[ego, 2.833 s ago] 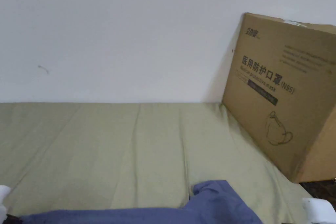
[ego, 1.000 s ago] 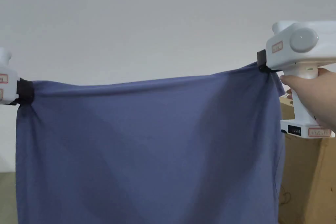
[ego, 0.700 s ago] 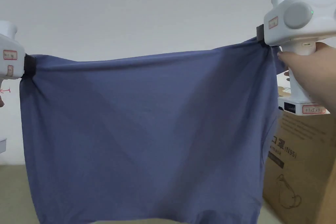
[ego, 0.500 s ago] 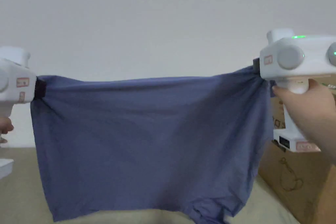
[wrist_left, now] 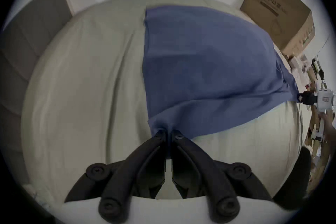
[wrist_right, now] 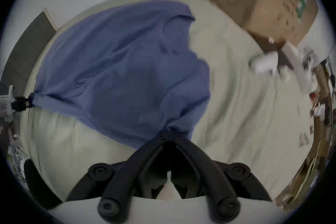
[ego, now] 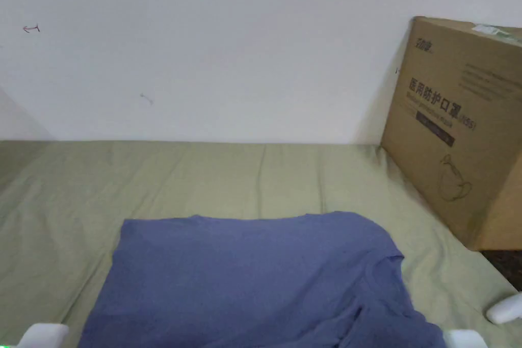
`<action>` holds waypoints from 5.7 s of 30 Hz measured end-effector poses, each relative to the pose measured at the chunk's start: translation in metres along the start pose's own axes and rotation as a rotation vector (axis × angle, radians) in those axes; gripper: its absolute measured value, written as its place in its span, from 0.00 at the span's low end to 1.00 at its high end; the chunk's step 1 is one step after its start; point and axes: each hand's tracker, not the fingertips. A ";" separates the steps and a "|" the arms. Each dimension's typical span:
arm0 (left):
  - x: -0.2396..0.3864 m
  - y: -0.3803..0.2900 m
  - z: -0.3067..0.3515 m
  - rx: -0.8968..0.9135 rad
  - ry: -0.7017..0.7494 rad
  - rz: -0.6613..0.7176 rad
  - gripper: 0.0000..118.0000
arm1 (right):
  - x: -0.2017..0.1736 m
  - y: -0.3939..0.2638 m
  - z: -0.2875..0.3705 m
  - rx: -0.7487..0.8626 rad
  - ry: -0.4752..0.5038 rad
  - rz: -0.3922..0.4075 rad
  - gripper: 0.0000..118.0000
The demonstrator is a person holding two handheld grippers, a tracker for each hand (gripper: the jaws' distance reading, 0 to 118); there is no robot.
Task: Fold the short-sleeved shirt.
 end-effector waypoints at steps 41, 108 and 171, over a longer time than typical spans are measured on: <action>0.019 -0.102 0.155 0.077 -0.049 0.130 0.01 | -0.099 -0.079 0.181 0.469 0.192 -0.118 0.00; 0.009 -0.032 0.083 -0.026 -0.018 0.124 0.06 | 0.006 0.020 0.082 0.007 0.143 -0.211 0.04; 0.042 -0.043 0.051 0.085 0.039 0.072 0.08 | 0.025 -0.007 0.019 0.044 -0.032 -0.212 0.10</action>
